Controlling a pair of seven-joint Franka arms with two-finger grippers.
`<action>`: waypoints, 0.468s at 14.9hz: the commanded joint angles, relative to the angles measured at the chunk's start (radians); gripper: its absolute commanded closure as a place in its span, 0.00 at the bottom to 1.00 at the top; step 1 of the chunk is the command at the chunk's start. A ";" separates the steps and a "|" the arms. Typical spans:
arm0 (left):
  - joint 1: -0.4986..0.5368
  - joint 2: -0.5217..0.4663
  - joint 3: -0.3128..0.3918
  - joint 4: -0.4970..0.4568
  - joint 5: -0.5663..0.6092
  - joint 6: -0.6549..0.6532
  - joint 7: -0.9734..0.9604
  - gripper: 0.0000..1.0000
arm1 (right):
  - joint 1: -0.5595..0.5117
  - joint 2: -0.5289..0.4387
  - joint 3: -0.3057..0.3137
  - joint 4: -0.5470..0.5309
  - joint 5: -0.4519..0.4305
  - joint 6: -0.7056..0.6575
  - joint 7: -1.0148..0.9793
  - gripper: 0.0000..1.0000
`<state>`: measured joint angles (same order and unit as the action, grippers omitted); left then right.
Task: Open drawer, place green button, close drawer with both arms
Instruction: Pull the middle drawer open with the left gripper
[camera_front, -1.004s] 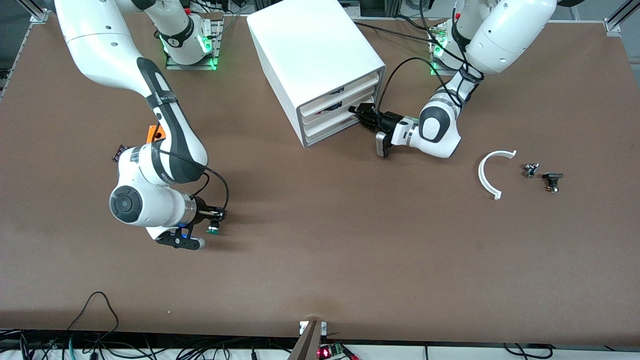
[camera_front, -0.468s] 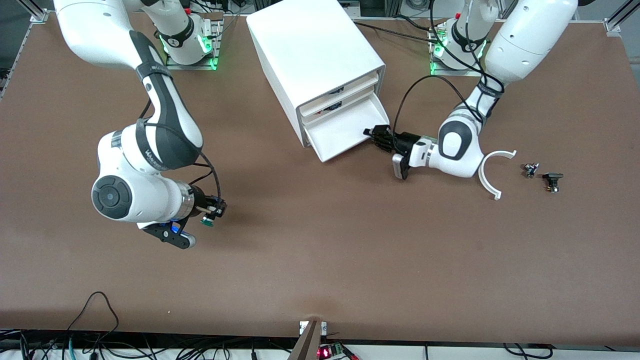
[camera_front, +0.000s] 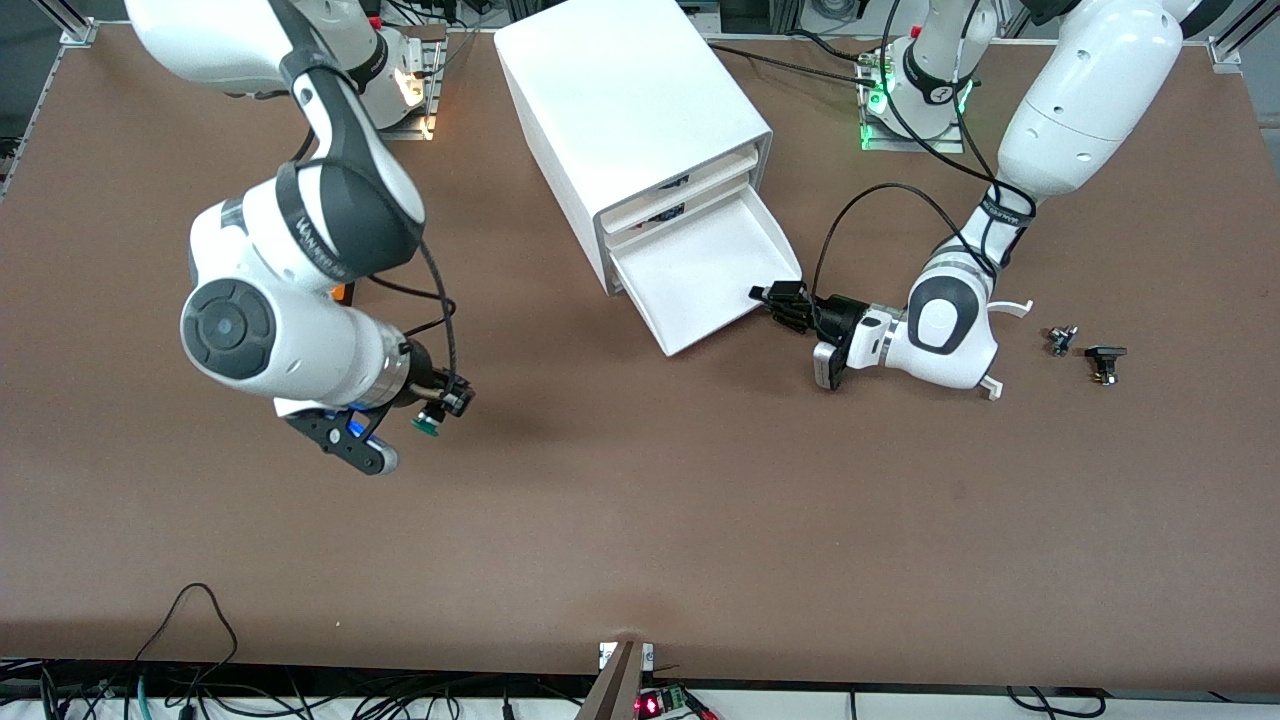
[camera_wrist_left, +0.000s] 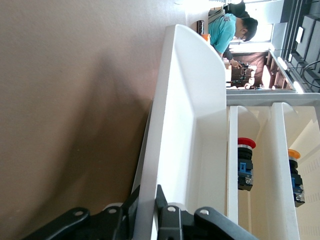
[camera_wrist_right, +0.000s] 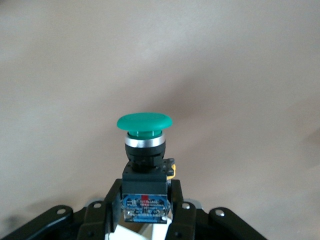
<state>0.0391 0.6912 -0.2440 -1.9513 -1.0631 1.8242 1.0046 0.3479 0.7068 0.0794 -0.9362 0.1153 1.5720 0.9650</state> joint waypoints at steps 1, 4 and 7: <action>0.013 0.010 0.012 0.052 0.073 0.009 -0.024 0.00 | 0.054 -0.010 0.000 0.036 -0.013 -0.024 0.128 1.00; 0.042 0.005 0.012 0.151 0.190 -0.104 -0.166 0.00 | 0.097 -0.018 0.002 0.049 -0.008 -0.023 0.254 1.00; 0.061 -0.005 0.011 0.285 0.319 -0.273 -0.369 0.00 | 0.131 -0.016 0.006 0.068 -0.006 -0.001 0.366 1.00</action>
<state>0.0901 0.6893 -0.2311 -1.7685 -0.8318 1.6562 0.7698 0.4615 0.6878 0.0817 -0.8984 0.1154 1.5715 1.2538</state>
